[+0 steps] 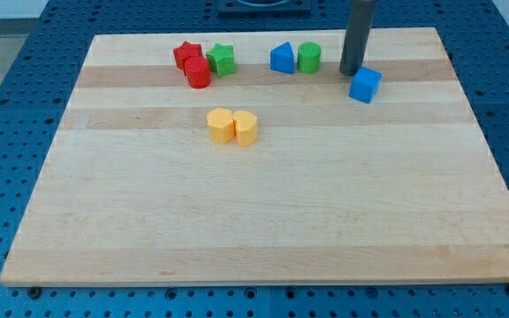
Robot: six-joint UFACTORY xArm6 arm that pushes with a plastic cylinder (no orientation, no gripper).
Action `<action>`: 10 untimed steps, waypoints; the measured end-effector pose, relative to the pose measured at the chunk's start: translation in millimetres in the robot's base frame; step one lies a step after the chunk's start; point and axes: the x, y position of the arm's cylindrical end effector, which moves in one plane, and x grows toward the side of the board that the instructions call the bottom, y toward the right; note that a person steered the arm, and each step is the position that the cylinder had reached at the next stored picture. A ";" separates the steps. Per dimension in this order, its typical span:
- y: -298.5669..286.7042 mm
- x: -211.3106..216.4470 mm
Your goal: Push the green circle below the green star
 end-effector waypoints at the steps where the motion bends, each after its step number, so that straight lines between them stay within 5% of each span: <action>1: -3.9 -26.6; 5: -118.1 35.6; 8: -164.5 27.2; 10: -130.9 30.5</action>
